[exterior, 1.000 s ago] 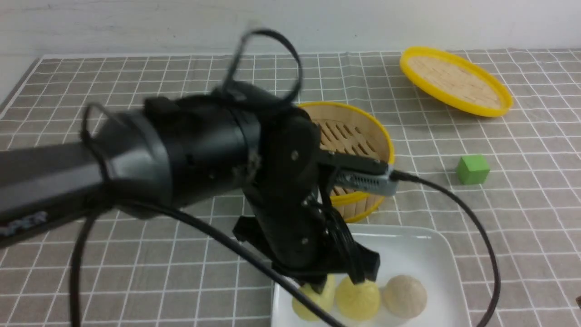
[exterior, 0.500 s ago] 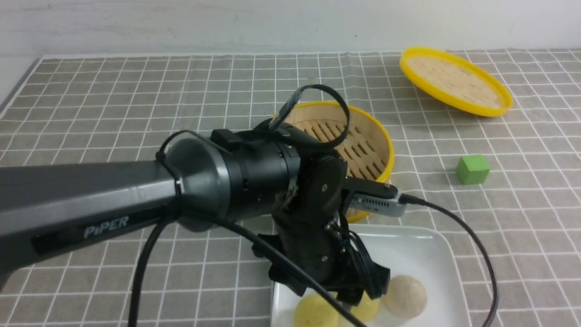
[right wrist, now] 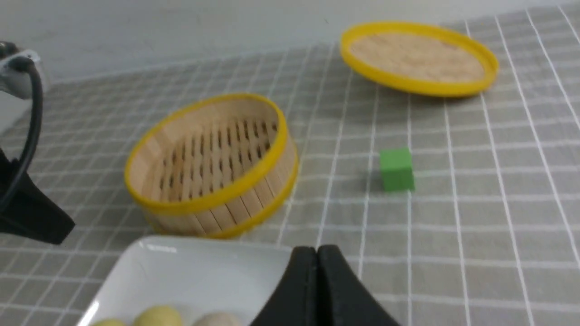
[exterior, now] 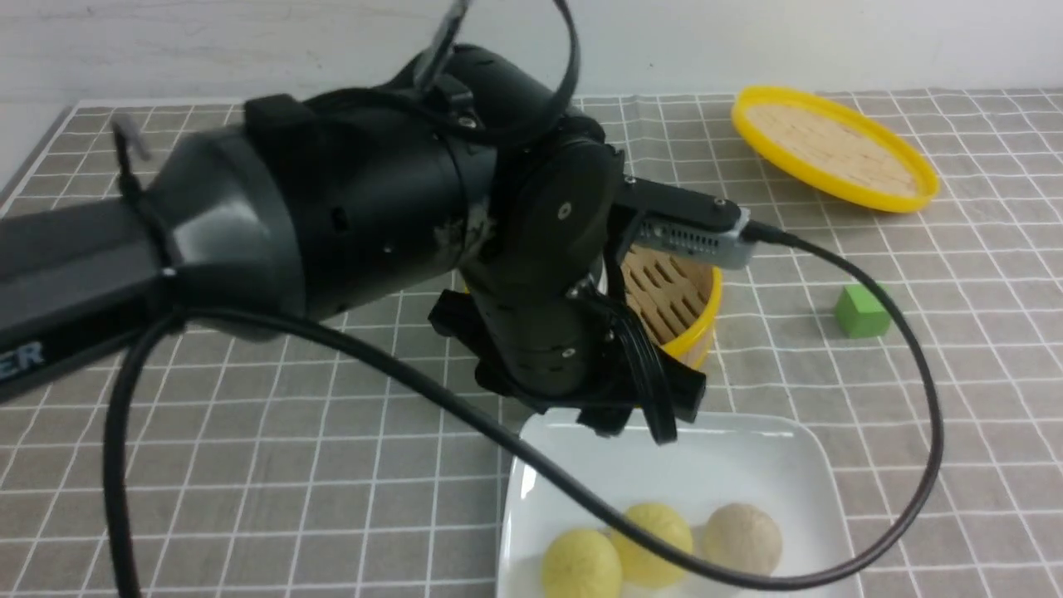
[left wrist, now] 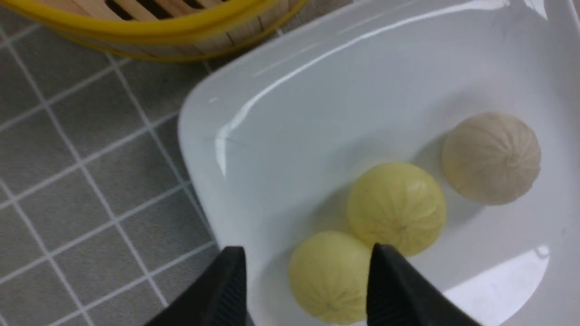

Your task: Put the steamed buns into the plate on the grey tablecloth.

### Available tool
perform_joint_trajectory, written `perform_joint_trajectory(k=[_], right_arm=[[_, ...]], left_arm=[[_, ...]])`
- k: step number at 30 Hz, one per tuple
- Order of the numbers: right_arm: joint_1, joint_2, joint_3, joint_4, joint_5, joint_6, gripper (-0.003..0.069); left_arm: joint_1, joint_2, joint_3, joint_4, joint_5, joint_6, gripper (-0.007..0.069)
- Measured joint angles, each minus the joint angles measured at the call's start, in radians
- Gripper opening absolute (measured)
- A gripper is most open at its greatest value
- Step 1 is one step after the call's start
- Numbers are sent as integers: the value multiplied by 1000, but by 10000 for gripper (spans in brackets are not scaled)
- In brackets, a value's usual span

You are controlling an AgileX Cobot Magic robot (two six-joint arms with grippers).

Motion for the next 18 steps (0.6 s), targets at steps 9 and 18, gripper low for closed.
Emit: perform_joint_trajectory(k=[9,18], right_arm=[[0,0,67,-15,-228,0,-10],[0,0,67,-18,-236,1,-7]], left_arm=[[0,-14,-1,11,6,0,11],[0,-14,-1,38,0,0,2]])
